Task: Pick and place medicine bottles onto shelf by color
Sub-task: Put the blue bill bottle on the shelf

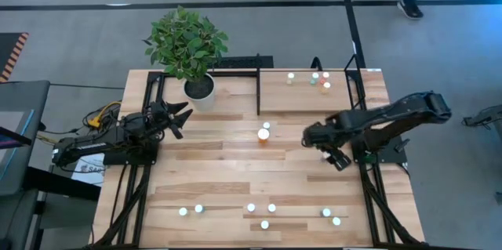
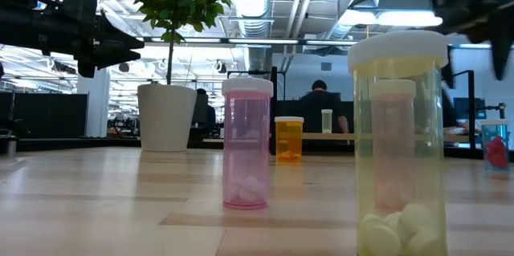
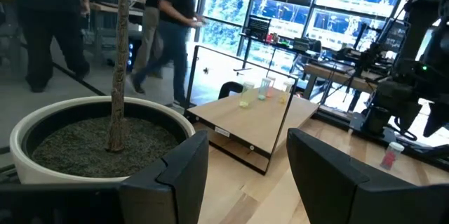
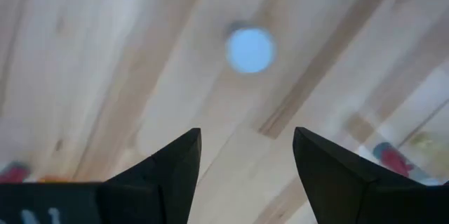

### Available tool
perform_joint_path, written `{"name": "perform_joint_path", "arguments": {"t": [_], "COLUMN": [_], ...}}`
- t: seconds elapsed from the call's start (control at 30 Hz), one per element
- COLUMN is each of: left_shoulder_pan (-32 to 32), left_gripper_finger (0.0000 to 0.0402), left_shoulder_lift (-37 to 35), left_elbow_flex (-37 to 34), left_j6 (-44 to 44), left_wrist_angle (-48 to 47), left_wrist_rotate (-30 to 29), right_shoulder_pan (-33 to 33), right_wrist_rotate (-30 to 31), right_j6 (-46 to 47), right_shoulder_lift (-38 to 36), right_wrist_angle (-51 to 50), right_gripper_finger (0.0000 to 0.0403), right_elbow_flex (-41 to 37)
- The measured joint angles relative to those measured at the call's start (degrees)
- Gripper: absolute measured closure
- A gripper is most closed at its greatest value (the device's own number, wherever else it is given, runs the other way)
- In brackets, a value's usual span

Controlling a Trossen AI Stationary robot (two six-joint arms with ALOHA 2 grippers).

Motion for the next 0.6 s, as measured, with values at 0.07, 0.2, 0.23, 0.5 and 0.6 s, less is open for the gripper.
{"name": "perform_joint_path", "arguments": {"t": [0.07,0.2,0.23,0.5,0.6], "left_shoulder_pan": [-0.01,-0.01,-0.02,0.00,-0.02], "left_gripper_finger": [0.0220,0.0220,0.0220,0.0220,0.0220], "left_shoulder_lift": [0.00,0.00,0.00,0.00,0.00], "left_elbow_flex": [0.00,0.00,0.00,0.00,0.00], "left_j6": [-0.02,-0.01,-0.02,-0.02,0.00], "left_wrist_angle": [0.02,0.01,0.02,0.02,0.02], "left_wrist_rotate": [0.01,0.01,0.00,0.00,0.00], "right_shoulder_pan": [1.85,4.91,5.36,4.80,4.71], "right_wrist_rotate": [-0.08,0.80,1.72,4.20,4.26], "right_j6": [4.51,11.35,12.05,14.58,14.54], "right_shoulder_lift": [-1.07,-1.78,-1.86,-1.27,-1.28], "right_wrist_angle": [0.54,0.97,1.14,1.23,3.35], "right_gripper_finger": [0.0153,0.0153,0.0153,0.0153,0.0153], "right_elbow_flex": [-2.03,-4.16,-4.53,-6.66,-8.60]}}
